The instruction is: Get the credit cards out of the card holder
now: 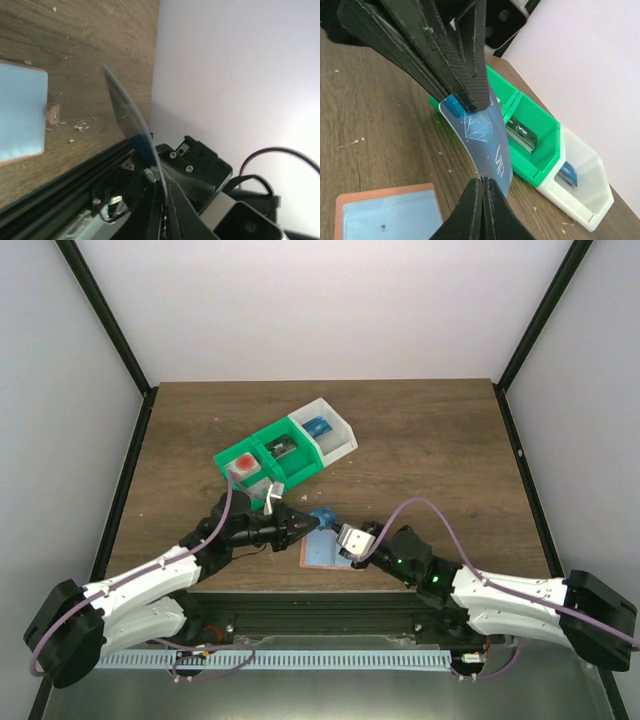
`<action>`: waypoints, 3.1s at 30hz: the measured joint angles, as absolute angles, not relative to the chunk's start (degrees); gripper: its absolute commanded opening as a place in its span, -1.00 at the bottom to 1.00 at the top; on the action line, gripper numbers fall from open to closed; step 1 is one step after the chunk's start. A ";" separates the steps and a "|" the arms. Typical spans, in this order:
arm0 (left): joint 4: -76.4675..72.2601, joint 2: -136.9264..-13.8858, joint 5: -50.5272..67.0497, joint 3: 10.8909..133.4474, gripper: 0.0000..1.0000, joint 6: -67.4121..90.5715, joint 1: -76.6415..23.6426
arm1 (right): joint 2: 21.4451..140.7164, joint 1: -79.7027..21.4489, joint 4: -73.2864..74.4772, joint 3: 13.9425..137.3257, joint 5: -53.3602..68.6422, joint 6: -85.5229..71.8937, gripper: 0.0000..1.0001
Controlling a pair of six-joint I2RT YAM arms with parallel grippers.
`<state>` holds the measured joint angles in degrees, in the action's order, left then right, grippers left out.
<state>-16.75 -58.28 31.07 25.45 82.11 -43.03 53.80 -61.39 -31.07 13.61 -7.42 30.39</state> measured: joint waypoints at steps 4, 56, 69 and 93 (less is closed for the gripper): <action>-17.54 -57.87 30.70 24.49 -1.00 82.21 -43.00 | 53.25 -61.43 -30.52 13.61 -8.64 28.71 -0.64; 17.39 -100.55 27.03 76.25 -1.00 38.85 -20.67 | 15.73 -61.71 15.44 23.42 -7.25 -45.84 0.99; 14.20 -112.75 29.82 81.45 -0.99 46.17 -20.64 | 16.82 -61.71 17.52 23.99 -8.36 -44.62 0.99; 11.90 -125.34 30.96 94.94 -0.88 55.42 -18.46 | 23.70 -61.71 17.10 28.27 -12.23 -40.82 1.00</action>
<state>11.90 -125.34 30.96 94.94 55.42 -18.46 23.70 -61.71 17.10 28.27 -12.23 -40.82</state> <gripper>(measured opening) 0.040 0.997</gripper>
